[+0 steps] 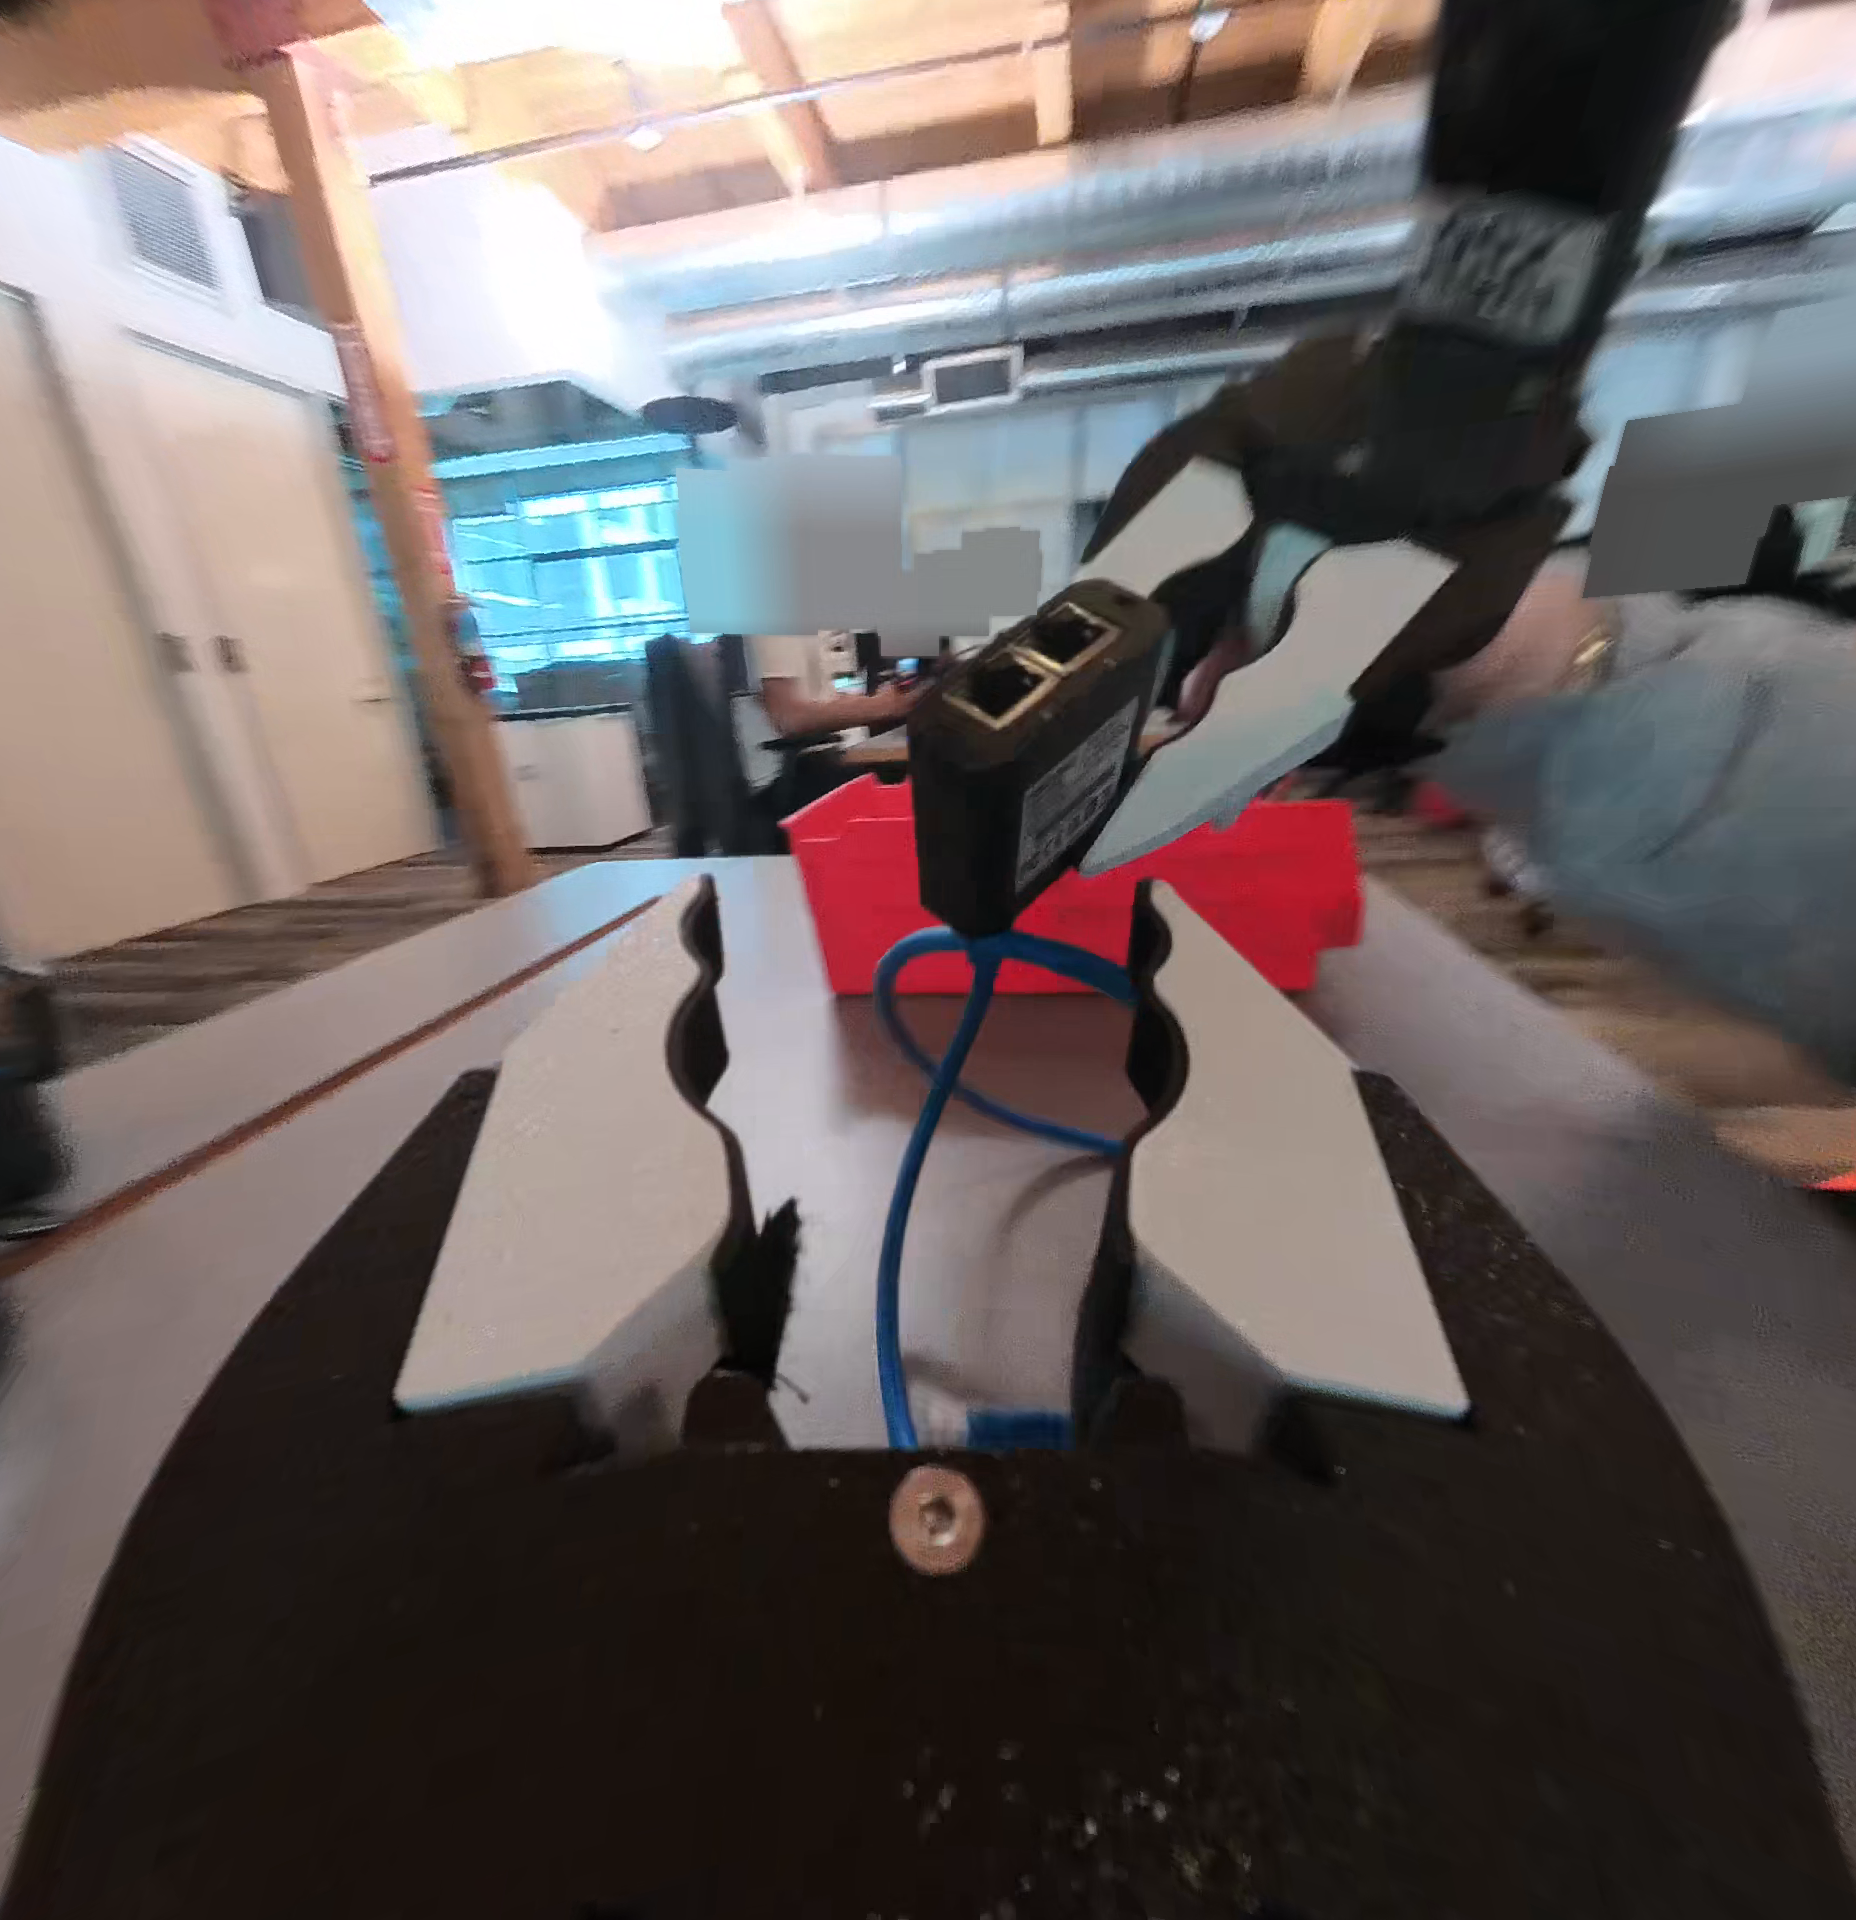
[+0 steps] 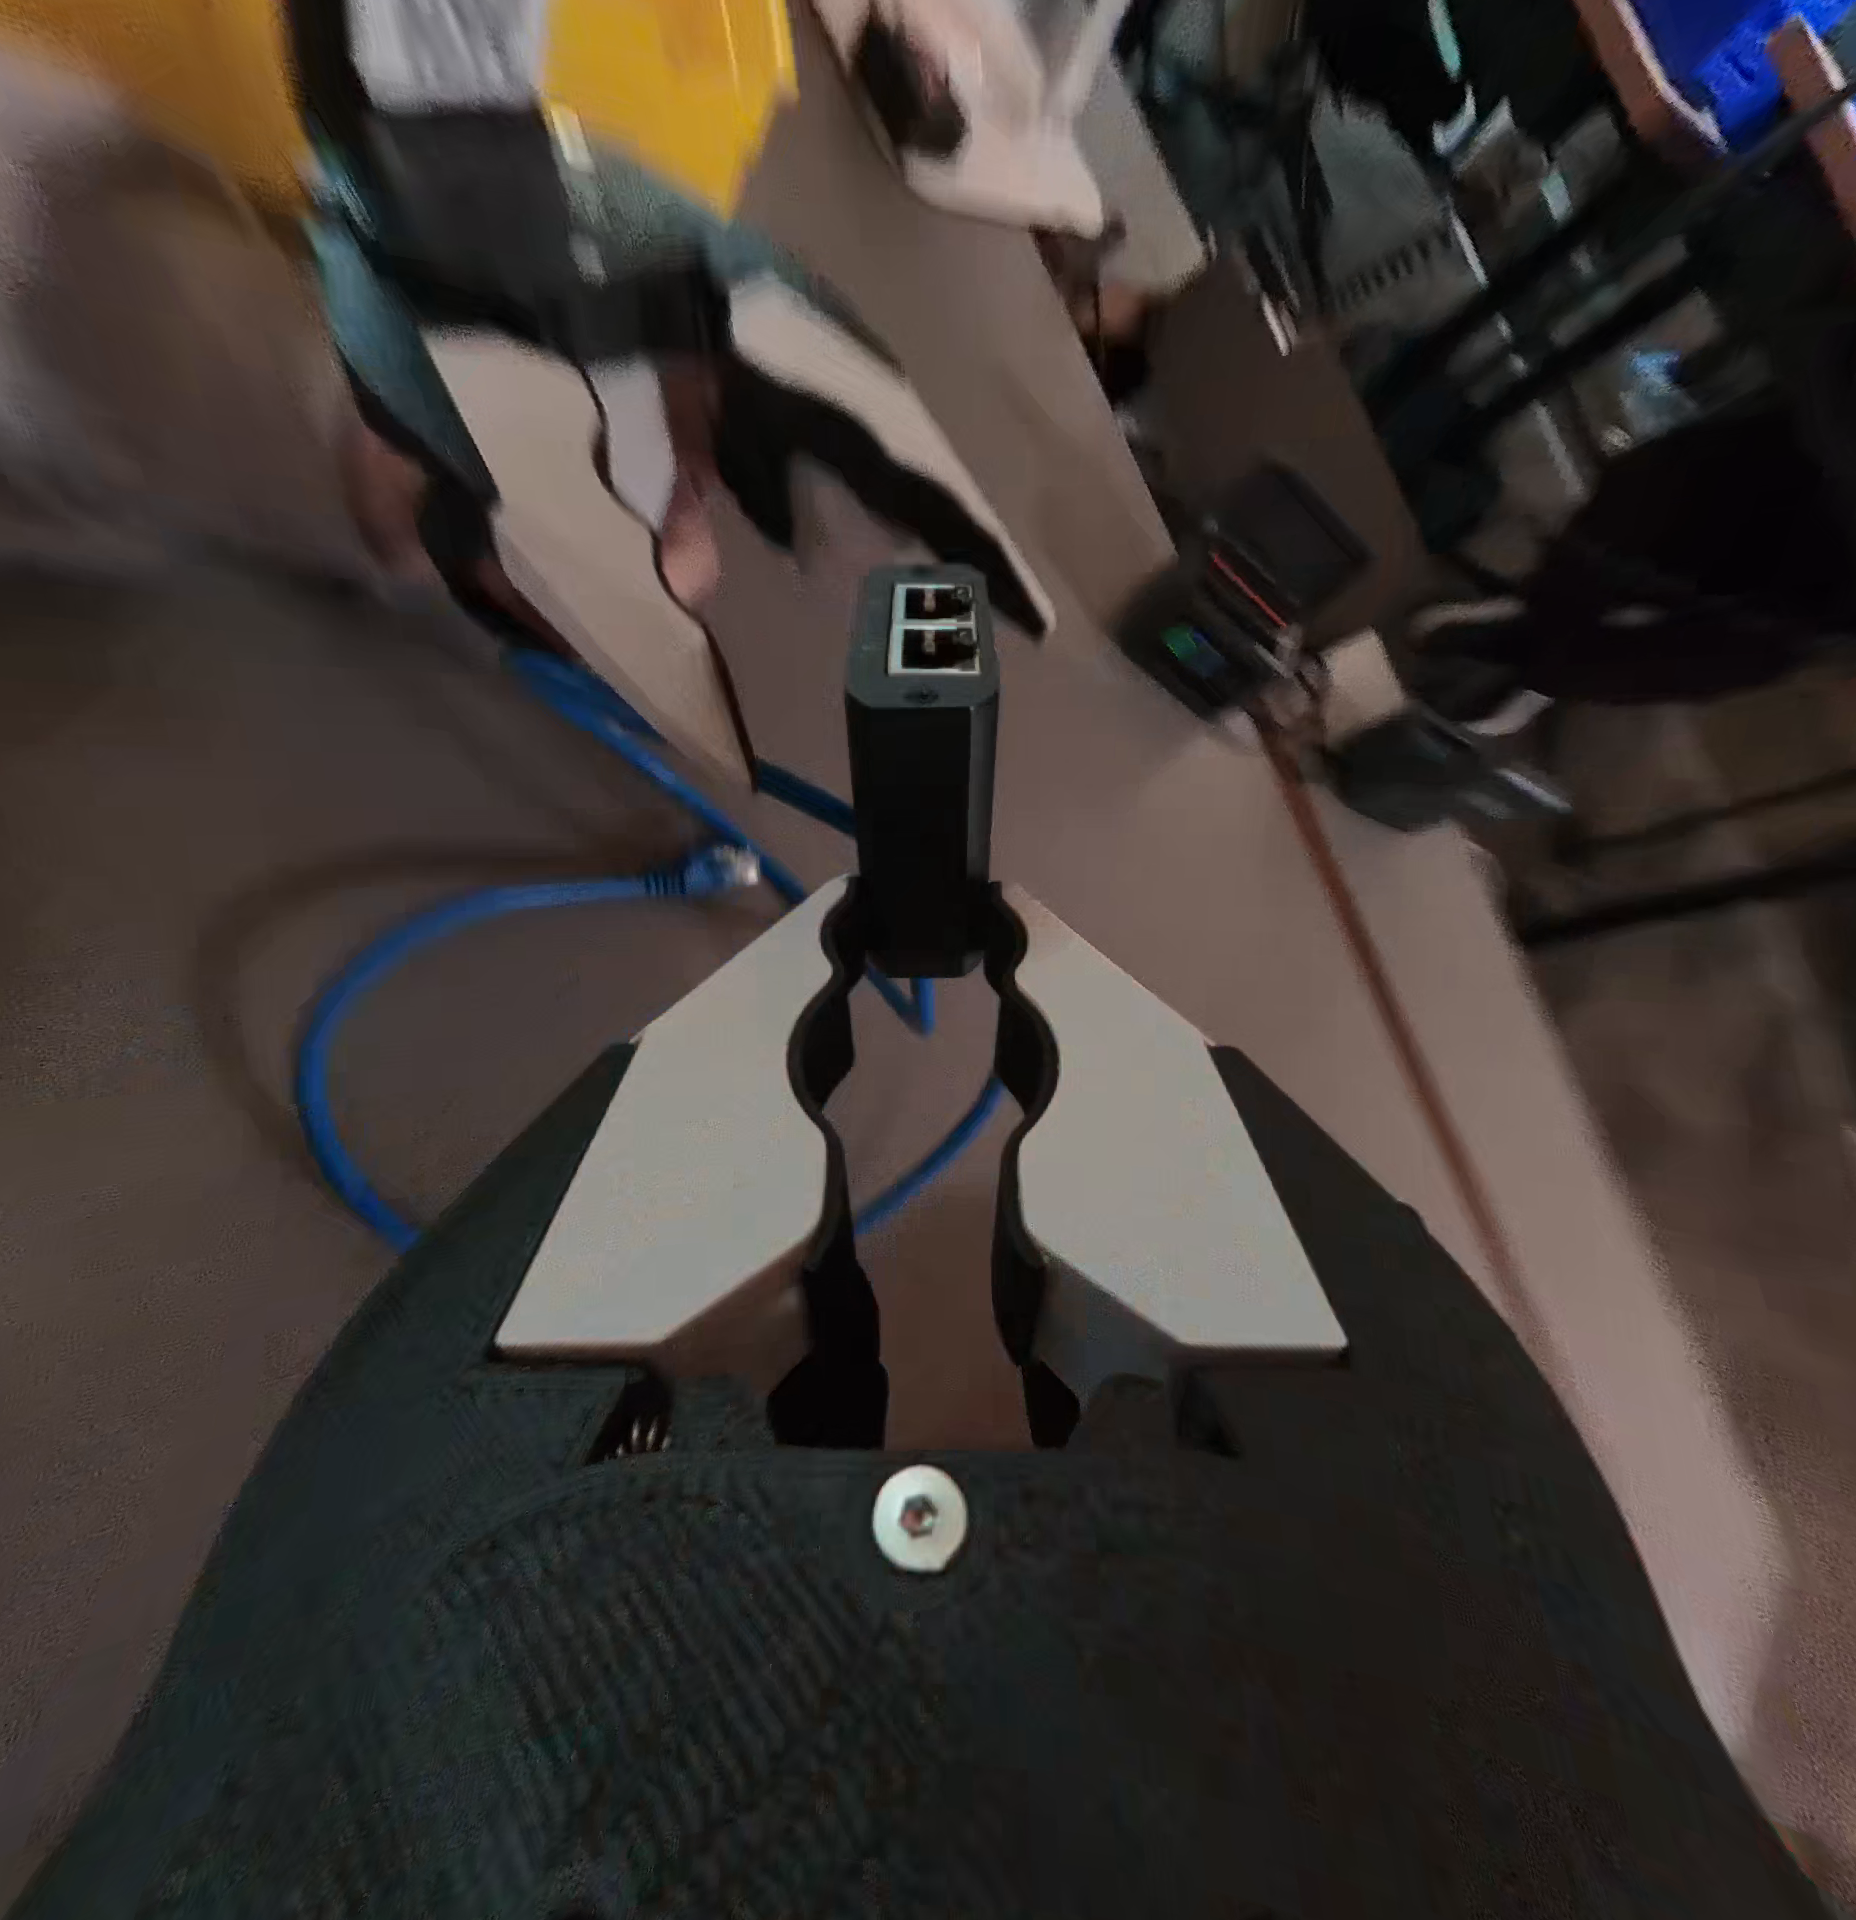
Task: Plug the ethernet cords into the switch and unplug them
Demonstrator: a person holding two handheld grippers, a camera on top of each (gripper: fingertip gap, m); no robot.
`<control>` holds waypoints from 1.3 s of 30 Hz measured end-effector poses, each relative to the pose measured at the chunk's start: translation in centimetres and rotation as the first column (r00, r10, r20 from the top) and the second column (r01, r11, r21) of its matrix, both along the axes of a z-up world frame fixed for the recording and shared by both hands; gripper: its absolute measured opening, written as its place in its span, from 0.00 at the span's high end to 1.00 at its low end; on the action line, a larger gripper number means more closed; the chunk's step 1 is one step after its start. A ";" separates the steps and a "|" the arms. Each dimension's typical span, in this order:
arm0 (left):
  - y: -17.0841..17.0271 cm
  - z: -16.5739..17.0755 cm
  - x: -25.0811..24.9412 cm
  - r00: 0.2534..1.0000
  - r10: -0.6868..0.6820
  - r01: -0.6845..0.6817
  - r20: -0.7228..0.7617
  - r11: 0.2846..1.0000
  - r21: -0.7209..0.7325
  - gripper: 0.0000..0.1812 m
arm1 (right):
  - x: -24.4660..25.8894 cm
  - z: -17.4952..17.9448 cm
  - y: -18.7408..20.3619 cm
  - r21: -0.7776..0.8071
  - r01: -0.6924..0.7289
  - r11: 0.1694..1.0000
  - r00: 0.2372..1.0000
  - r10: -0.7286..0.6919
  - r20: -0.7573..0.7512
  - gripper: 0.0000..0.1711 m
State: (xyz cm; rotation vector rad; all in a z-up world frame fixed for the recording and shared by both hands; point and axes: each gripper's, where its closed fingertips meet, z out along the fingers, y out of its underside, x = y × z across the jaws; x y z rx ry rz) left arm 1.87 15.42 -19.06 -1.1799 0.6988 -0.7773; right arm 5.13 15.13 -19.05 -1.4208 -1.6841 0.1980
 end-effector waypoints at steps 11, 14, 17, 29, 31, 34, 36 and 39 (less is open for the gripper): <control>-0.4 -2.2 2.0 0.798 0.415 -0.187 -0.437 0.859 0.477 0.64 | -1.0 -1.6 0.1 0.231 -0.107 0.967 0.937 0.020 0.347 0.88; -0.9 -1.4 1.6 0.787 0.451 -0.198 -0.422 0.831 0.520 0.68 | -1.4 -1.8 -0.1 0.205 -0.121 0.971 0.944 0.048 0.327 0.88; -1.3 -1.9 1.4 0.754 0.456 -0.180 -0.472 0.835 0.520 0.69 | -1.9 -2.2 -0.8 0.197 -0.184 0.963 0.931 0.107 0.348 0.88; -1.7 -2.1 -3.2 0.929 0.183 -0.144 -0.322 0.980 0.141 0.88 | -4.3 0.0 -2.4 0.016 -0.344 0.939 0.890 0.331 -0.313 0.73; -1.8 -2.5 -3.6 0.955 0.100 -0.081 -0.279 0.994 0.076 0.88 | -4.2 0.2 -2.0 -0.004 -0.355 0.935 0.834 0.315 -0.454 0.73; -1.9 -3.6 -3.3 0.955 -0.002 0.007 -0.295 1.000 0.016 0.88 | -4.2 -0.3 -1.8 -0.010 -0.369 0.929 0.777 0.303 -0.552 0.74; -1.9 -4.4 -3.0 0.944 -0.029 0.031 -0.327 1.000 0.002 0.88 | -4.3 -1.4 -2.0 -0.009 -0.384 0.923 0.789 0.323 -0.522 0.78; -2.0 -4.9 -2.8 0.931 -0.043 0.049 -0.363 0.999 0.008 0.88 | -4.0 -2.3 -2.2 0.031 -0.382 0.923 0.798 0.347 -0.492 0.83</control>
